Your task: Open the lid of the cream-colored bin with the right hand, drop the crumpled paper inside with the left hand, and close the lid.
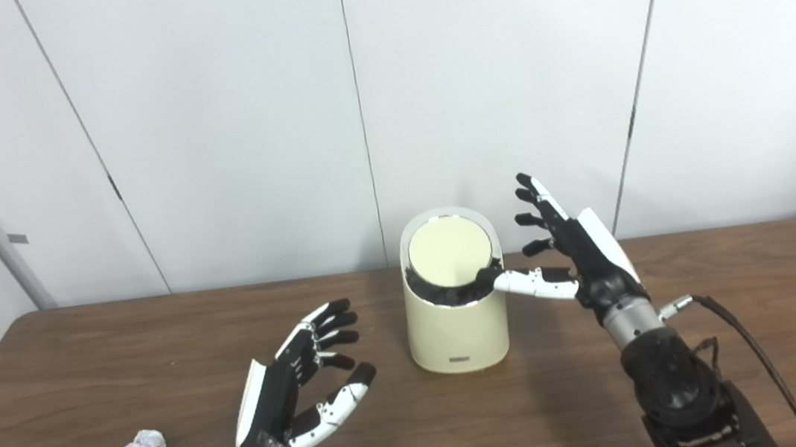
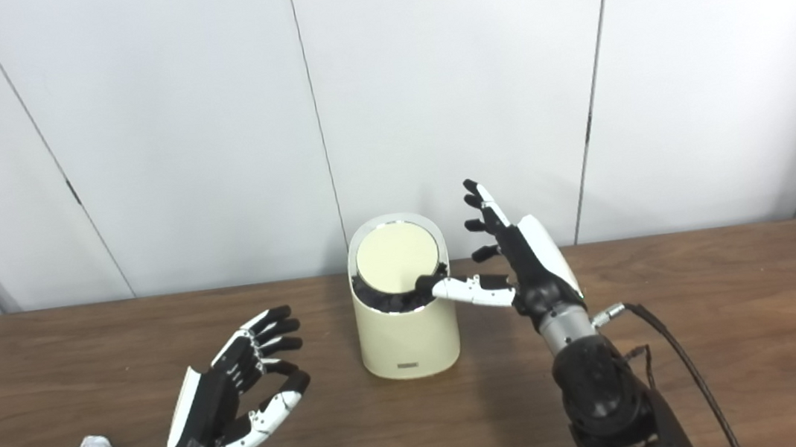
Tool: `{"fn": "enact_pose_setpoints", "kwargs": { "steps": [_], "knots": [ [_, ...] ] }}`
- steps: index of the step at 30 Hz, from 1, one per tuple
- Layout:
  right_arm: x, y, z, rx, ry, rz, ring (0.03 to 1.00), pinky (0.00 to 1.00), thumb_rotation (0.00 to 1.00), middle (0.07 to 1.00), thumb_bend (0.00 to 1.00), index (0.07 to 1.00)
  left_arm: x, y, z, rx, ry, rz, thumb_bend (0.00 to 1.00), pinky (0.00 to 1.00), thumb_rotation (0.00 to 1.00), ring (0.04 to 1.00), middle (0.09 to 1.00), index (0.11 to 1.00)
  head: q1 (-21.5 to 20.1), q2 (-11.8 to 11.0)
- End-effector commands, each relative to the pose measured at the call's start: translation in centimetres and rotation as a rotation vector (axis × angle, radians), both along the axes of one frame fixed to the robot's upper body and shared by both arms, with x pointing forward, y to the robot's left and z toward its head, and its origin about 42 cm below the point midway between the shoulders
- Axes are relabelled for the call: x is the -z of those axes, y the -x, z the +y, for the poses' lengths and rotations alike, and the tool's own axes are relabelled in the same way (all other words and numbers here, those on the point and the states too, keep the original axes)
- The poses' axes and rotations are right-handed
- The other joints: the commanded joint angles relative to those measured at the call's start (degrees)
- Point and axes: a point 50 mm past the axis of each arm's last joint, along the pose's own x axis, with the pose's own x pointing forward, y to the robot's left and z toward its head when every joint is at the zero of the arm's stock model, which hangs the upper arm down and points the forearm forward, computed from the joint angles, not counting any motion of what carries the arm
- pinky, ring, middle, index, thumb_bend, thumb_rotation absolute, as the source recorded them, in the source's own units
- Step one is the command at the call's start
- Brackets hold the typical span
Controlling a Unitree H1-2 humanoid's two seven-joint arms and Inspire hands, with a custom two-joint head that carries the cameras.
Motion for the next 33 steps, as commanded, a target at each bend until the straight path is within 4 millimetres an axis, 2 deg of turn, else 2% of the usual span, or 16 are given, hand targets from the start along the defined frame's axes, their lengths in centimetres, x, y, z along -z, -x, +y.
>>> {"fn": "enact_pose_setpoints", "kwargs": {
  "steps": [1, 10, 18, 22, 33],
  "knots": [
    [-2.9, -0.9, 0.1, -0.013, 0.014, -0.084, 0.866, 0.67, 0.49, 0.95, 0.8, 0.979, -1.1, -0.3, -0.3, 0.011, 0.015, -0.071, 0.55, 0.6, 0.29, 0.735, 0.795, 0.842, 0.06, 0.0],
    [-3.9, -1.8, 0.9, -0.023, 0.061, -0.081, 0.867, 0.67, 0.48, 0.956, 0.78, 0.987, -1.1, -0.3, -0.2, 0.01, 0.007, -0.072, 0.54, 0.61, 0.28, 0.743, 0.803, 0.845, 0.16, 0.2],
    [-4.8, -3.0, 2.1, -0.026, 0.052, -0.098, 0.854, 0.64, 0.41, 0.94, 0.78, 0.959, -1.1, -0.3, -0.3, 0.015, 0.01, -0.079, 0.54, 0.6, 0.28, 0.737, 0.796, 0.841, 0.28, 0.41],
    [-4.9, -3.7, 2.7, -0.018, 0.075, -0.097, 0.847, 0.63, 0.41, 0.935, 0.78, 0.952, -1.2, -0.3, -0.4, 0.012, 0.01, -0.076, 0.55, 0.6, 0.29, 0.738, 0.793, 0.837, 0.28, 0.46],
    [-4.9, -4.8, 4.0, -0.007, 0.079, -0.081, 0.867, 0.7, 0.38, 0.931, 0.77, 0.935, -1.3, -0.3, -0.5, 0.017, 0.016, -0.072, 0.55, 0.61, 0.29, 0.737, 0.798, 0.843, 0.29, 0.71]
  ]
}}
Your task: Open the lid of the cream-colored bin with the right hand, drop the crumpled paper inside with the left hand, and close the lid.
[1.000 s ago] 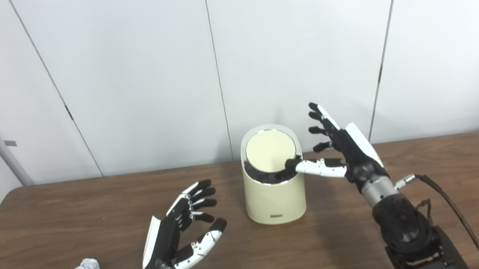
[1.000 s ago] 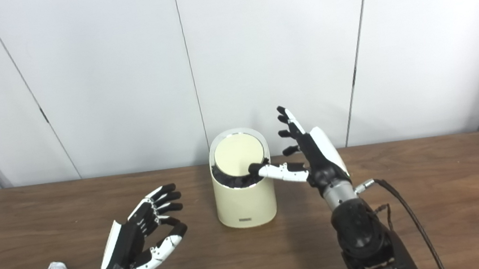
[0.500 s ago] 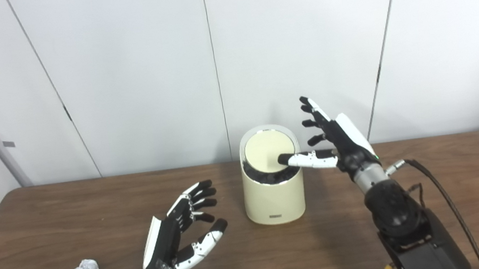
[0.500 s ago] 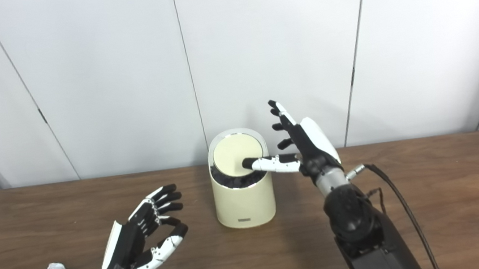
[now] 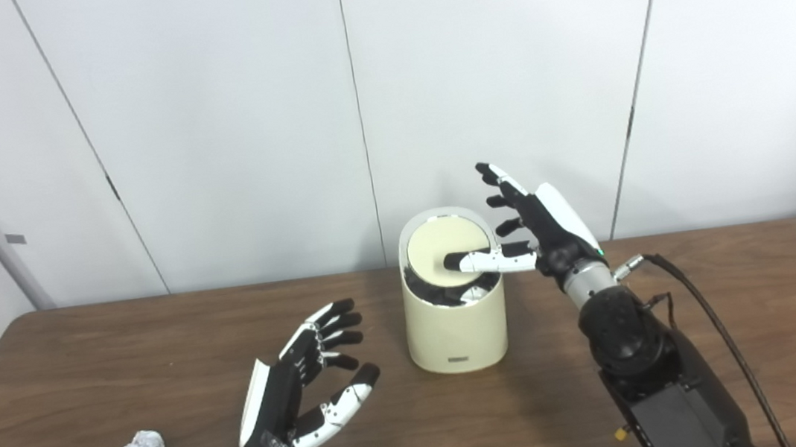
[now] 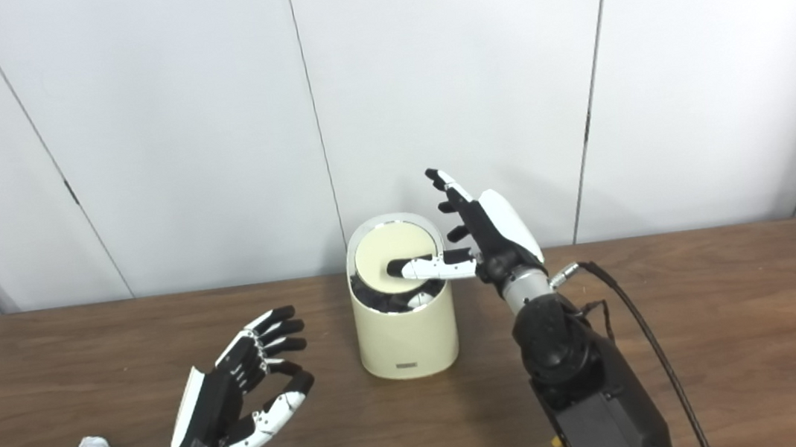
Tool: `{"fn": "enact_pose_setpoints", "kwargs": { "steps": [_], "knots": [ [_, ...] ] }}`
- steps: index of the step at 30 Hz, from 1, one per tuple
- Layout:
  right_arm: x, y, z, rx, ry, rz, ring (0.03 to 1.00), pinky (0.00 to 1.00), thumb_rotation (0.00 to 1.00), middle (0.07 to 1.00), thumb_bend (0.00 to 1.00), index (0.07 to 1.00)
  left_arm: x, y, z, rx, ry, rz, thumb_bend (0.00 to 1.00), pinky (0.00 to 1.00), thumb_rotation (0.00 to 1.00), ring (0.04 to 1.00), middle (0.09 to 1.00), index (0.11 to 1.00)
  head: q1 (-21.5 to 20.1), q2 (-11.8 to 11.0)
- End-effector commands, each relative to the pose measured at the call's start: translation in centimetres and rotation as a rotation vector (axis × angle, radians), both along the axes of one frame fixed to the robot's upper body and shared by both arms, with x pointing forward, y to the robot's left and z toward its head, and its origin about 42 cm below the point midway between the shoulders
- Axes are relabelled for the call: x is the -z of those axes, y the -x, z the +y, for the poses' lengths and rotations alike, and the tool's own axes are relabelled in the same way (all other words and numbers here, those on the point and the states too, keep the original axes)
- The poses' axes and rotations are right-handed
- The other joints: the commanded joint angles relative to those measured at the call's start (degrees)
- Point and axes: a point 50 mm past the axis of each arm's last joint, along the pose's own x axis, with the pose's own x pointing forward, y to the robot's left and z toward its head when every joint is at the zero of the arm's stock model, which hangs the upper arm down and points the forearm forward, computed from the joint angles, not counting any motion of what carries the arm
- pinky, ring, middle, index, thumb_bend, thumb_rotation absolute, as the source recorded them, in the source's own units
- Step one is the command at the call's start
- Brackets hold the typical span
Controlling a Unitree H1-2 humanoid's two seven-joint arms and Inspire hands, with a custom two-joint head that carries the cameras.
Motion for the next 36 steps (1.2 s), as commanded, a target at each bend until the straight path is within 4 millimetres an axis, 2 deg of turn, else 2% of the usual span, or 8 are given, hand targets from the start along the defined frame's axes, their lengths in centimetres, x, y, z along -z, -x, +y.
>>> {"fn": "enact_pose_setpoints", "kwargs": {
  "steps": [1, 3, 11, 24, 27, 30, 31, 36],
  "knots": [
    [-3.5, -0.7, 1.2, -0.015, -0.003, -0.102, 0.87, 0.71, 0.38, 0.93, 0.76, 0.935, -1.4, -0.3, -0.2, 0.013, 0.014, -0.073, 0.54, 0.61, 0.28, 0.737, 0.798, 0.844, 0.08, 0.07],
    [-3.4, -0.9, 1.4, -0.01, 0.008, -0.098, 0.872, 0.73, 0.38, 0.924, 0.76, 0.937, -1.4, -0.3, -0.3, 0.014, 0.019, -0.078, 0.54, 0.61, 0.26, 0.733, 0.796, 0.841, 0.11, 0.19],
    [-3.2, -1.2, 1.8, 0.007, 0.04, -0.087, 0.851, 0.7, 0.35, 0.902, 0.79, 0.93, -1.5, -0.2, -0.4, 0.01, 0.011, -0.071, 0.54, 0.6, 0.27, 0.731, 0.795, 0.838, 0.06, 0.38],
    [-2.4, -1.5, 1.6, 0.026, 0.105, -0.076, 0.818, 0.65, 0.15, 0.889, 0.83, 0.916, -1.7, 0.2, -0.4, 0.019, 0.008, -0.075, 0.53, 0.6, 0.27, 0.729, 0.796, 0.841, 0.02, 1.29],
    [-2.2, -1.4, 1.5, 0.032, 0.114, -0.064, 0.81, 0.64, 0.05, 0.889, 0.8, 0.913, -1.7, 0.3, -0.4, 0.019, 0.013, -0.072, 0.54, 0.6, 0.27, 0.732, 0.795, 0.84, -0.07, 1.57],
    [-1.9, -1.2, 1.4, 0.043, 0.148, -0.055, 0.775, 0.6, 0.01, 0.891, 0.76, 0.914, -1.8, 0.4, -0.4, 0.014, 0.006, -0.072, 0.54, 0.59, 0.28, 0.731, 0.793, 0.838, -0.07, 1.74],
    [-1.7, -1.1, 1.4, 0.046, 0.167, -0.055, 0.719, 0.56, 0.0, 0.881, 0.75, 0.904, -1.8, 0.4, -0.3, 0.013, 0.003, -0.073, 0.55, 0.59, 0.29, 0.728, 0.792, 0.838, -0.02, 1.85],
    [-1.0, -0.9, 1.4, 0.046, 0.205, -0.048, 0.587, 0.5, 0.0, 0.868, 0.74, 0.883, -1.7, 0.5, -0.3, 0.013, 0.004, -0.072, 0.55, 0.59, 0.3, 0.723, 0.791, 0.837, 0.17, 2.1]
  ]
}}
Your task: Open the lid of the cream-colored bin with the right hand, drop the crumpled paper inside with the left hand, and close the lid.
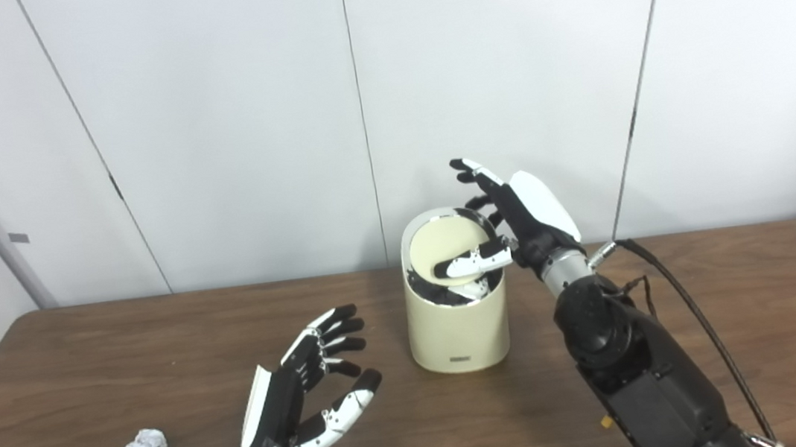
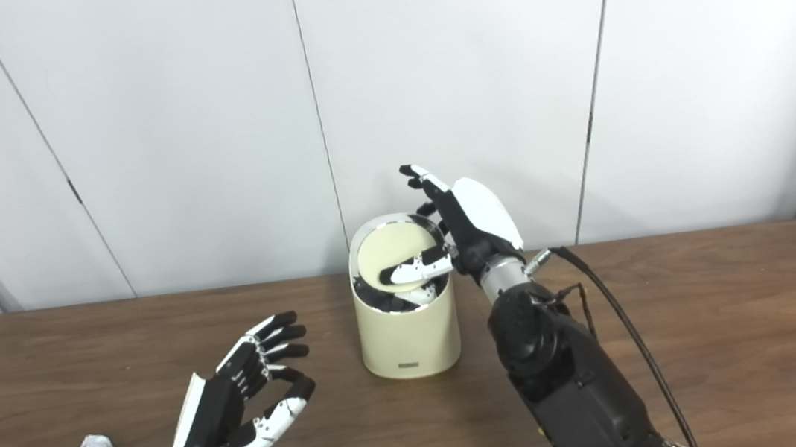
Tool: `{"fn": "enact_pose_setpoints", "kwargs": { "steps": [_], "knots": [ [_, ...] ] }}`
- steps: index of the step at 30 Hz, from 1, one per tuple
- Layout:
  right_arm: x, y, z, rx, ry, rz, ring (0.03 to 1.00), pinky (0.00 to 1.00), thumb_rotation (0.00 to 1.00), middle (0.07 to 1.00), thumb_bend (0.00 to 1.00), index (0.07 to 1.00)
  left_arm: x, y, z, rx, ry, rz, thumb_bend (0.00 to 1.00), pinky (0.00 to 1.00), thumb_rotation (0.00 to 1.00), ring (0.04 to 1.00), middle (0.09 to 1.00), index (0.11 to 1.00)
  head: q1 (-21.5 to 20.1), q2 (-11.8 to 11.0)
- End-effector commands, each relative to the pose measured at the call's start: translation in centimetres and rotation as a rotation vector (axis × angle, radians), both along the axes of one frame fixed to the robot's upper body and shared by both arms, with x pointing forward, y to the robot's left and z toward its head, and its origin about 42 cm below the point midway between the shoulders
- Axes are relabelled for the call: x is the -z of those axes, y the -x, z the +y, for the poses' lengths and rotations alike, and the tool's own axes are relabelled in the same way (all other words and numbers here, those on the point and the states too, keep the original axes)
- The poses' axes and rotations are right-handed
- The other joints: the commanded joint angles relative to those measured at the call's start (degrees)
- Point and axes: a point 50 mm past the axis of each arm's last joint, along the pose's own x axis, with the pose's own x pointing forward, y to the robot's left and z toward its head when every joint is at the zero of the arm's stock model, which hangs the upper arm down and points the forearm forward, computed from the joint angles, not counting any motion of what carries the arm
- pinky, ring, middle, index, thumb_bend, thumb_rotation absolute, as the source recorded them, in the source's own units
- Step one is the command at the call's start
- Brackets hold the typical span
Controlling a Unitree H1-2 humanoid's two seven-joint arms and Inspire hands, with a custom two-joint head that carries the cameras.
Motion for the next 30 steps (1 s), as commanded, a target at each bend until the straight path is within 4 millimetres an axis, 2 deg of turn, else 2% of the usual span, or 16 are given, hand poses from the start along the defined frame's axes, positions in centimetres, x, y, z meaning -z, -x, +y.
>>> {"fn": "enact_pose_setpoints", "kwargs": {
  "steps": [1, 6, 9, 11, 12, 13, 14, 17, 20, 26, 30],
  "knots": [
    [0.0, -0.3, -0.6, 0.024, 0.061, 0.009, 0.578, 0.5, 0.0, 0.867, 0.73, 0.878, -1.7, -0.2, -0.1, 0.01, 0.003, -0.076, 0.55, 0.59, 0.3, 0.723, 0.792, 0.837, 0.0, 0.08],
    [0.2, -0.2, -0.5, 0.024, 0.065, 0.009, 0.55, 0.48, 0.0, 0.868, 0.73, 0.868, -1.7, -0.2, 0.0, 0.007, -0.004, -0.075, 0.55, 0.59, 0.29, 0.72, 0.792, 0.839, -0.26, 0.06],
    [0.0, -0.1, -0.6, 0.017, 0.053, 0.001, 0.672, 0.52, 0.0, 0.872, 0.74, 0.869, -1.7, -0.3, 0.0, 0.005, -0.01, -0.074, 0.55, 0.59, 0.31, 0.722, 0.794, 0.839, -0.32, 0.04],
    [-0.2, 0.0, -0.7, 0.006, 0.025, -0.002, 0.772, 0.59, 0.13, 0.875, 0.7, 0.87, -1.7, -0.3, 0.0, 0.006, -0.008, -0.073, 0.55, 0.59, 0.31, 0.723, 0.793, 0.838, -0.35, -0.02],
    [-0.4, 0.1, -0.7, -0.003, 0.003, -0.004, 0.791, 0.61, 0.16, 0.875, 0.7, 0.87, -1.7, -0.3, 0.0, 0.009, -0.003, -0.072, 0.55, 0.59, 0.31, 0.724, 0.793, 0.838, -0.43, -0.02],
    [-0.6, 0.2, -0.8, -0.012, -0.018, -0.006, 0.832, 0.66, 0.26, 0.882, 0.68, 0.874, -1.7, -0.4, 0.0, 0.012, 0.001, -0.071, 0.55, 0.59, 0.29, 0.726, 0.794, 0.837, -0.43, 0.0],
    [-0.7, 0.3, -0.9, -0.017, -0.03, -0.008, 0.847, 0.69, 0.31, 0.887, 0.66, 0.876, -1.7, -0.4, 0.0, 0.013, 0.003, -0.071, 0.55, 0.59, 0.29, 0.727, 0.794, 0.837, -0.39, 0.04],
    [-1.3, 0.7, -1.1, -0.039, -0.071, -0.018, 0.857, 0.71, 0.43, 0.897, 0.64, 0.885, -1.8, -0.4, 0.0, 0.015, -0.001, -0.073, 0.56, 0.59, 0.3, 0.728, 0.793, 0.837, -0.4, 0.09],
    [-1.8, 1.0, -1.3, -0.054, -0.097, -0.04, 0.851, 0.7, 0.49, 0.901, 0.64, 0.885, -1.9, -0.4, 0.0, 0.012, -0.005, -0.073, 0.56, 0.59, 0.31, 0.727, 0.792, 0.836, -0.38, 0.1],
    [-2.5, 1.8, -1.9, -0.072, -0.135, -0.089, 0.797, 0.63, 0.51, 0.886, 0.63, 0.869, -2.0, -0.3, 0.1, 0.013, -0.006, -0.073, 0.55, 0.59, 0.31, 0.726, 0.791, 0.835, -0.45, 0.35],
    [-2.7, 2.6, -2.5, -0.088, -0.186, -0.1, 0.803, 0.63, 0.49, 0.886, 0.63, 0.865, -2.1, -0.3, 0.0, 0.018, -0.001, -0.073, 0.55, 0.59, 0.3, 0.729, 0.792, 0.835, -0.48, 0.7]
  ]
}}
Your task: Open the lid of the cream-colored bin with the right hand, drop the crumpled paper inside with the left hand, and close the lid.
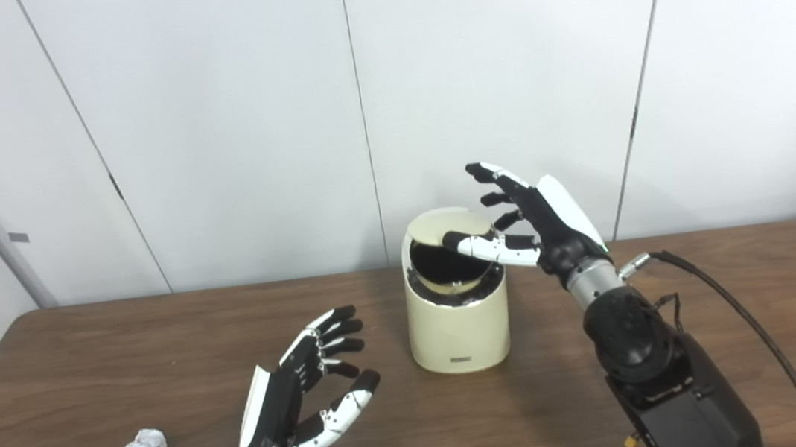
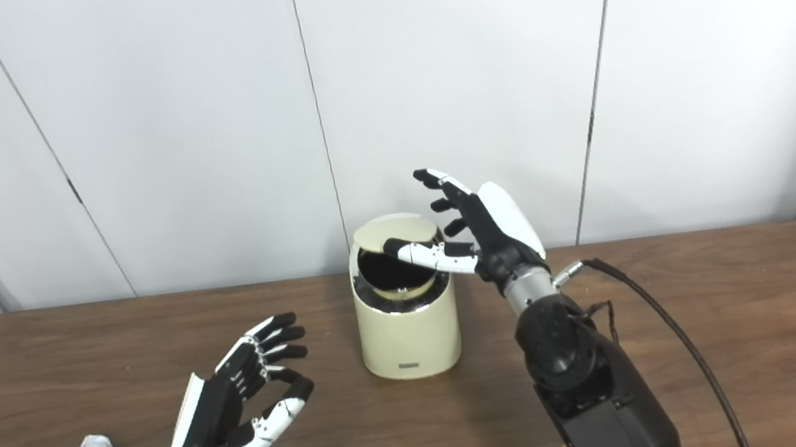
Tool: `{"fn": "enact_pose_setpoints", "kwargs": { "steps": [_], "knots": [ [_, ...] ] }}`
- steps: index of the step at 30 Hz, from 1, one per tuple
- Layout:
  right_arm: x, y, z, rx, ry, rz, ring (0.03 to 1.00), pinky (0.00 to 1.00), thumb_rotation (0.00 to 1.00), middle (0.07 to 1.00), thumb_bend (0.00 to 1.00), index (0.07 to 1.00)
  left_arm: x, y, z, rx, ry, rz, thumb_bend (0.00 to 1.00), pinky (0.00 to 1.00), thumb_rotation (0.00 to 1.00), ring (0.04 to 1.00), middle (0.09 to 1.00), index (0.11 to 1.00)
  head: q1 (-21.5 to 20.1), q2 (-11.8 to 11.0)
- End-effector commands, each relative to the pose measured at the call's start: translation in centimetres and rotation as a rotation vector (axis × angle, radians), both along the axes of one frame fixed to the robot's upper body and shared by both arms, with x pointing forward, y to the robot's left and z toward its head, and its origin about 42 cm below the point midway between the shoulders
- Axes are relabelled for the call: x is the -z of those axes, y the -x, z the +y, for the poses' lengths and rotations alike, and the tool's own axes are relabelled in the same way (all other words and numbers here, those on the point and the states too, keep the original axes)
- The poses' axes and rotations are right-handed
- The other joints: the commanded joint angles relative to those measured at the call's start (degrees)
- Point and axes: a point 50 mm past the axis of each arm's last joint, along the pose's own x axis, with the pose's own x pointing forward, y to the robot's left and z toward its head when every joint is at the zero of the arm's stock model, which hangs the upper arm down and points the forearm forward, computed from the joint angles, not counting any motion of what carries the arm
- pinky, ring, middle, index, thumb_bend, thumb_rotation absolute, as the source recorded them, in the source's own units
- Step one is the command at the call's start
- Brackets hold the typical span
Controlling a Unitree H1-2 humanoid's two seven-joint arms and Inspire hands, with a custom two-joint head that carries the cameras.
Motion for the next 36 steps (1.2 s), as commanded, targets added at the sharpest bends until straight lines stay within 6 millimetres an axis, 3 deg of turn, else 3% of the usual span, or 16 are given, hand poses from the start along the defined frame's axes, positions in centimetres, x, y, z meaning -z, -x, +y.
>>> {"fn": "enact_pose_setpoints", "kwargs": {
  "steps": [1, 8, 16, 22, 30, 31, 36],
  "knots": [
    [-2.5, 0.5, -0.3, -0.02, -0.021, -0.092, 0.811, 0.63, 0.51, 0.895, 0.63, 0.871, -2.1, -0.3, -0.3, 0.019, 0.007, -0.079, 0.55, 0.6, 0.3, 0.731, 0.794, 0.836, 0.06, 0.19],
    [-1.6, 2.6, -2.2, -0.003, -0.017, -0.102, 0.757, 0.58, 0.58, 0.879, 0.67, 0.874, -2.4, -0.3, -0.4, 0.018, 0.011, -0.078, 0.55, 0.59, 0.3, 0.729, 0.794, 0.835, 0.19, 0.67],
    [1.8, 5.9, -5.2, -0.015, -0.037, -0.095, 0.774, 0.61, 0.62, 0.881, 0.74, 0.879, -2.4, -0.4, -0.1, 0.019, -0.001, -0.081, 0.53, 0.6, 0.28, 0.728, 0.798, 0.836, 0.44, 0.9],
    [4.0, 8.3, -7.0, -0.034, -0.053, -0.044, 0.796, 0.64, 0.59, 0.896, 0.78, 0.902, -2.5, -0.3, 0.1, 0.019, 0.001, -0.084, 0.52, 0.6, 0.27, 0.733, 0.8, 0.837, 1.67, 1.43],
    [5.7, 9.3, -8.7, -0.048, -0.07, -0.011, 0.82, 0.68, 0.45, 0.915, 0.81, 0.933, -2.2, -0.4, -1.0, 0.015, 0.016, -0.073, 0.56, 0.56, 0.29, 0.706, 0.779, 0.815, 11.78, 1.09],
    [5.8, 9.3, -9.0, -0.048, -0.065, -0.008, 0.822, 0.69, 0.44, 0.916, 0.81, 0.935, -2.1, -0.4, -1.3, 0.013, 0.015, -0.07, 0.56, 0.56, 0.29, 0.708, 0.78, 0.816, 14.61, 0.7],
    [5.9, 9.5, -9.8, -0.045, -0.075, 0.028, 0.852, 0.74, 0.3, 0.935, 0.75, 0.956, -1.6, -0.4, -2.4, 0.007, 0.016, -0.062, 0.57, 0.58, 0.29, 0.715, 0.788, 0.825, 20.7, -0.36]
  ]
}}
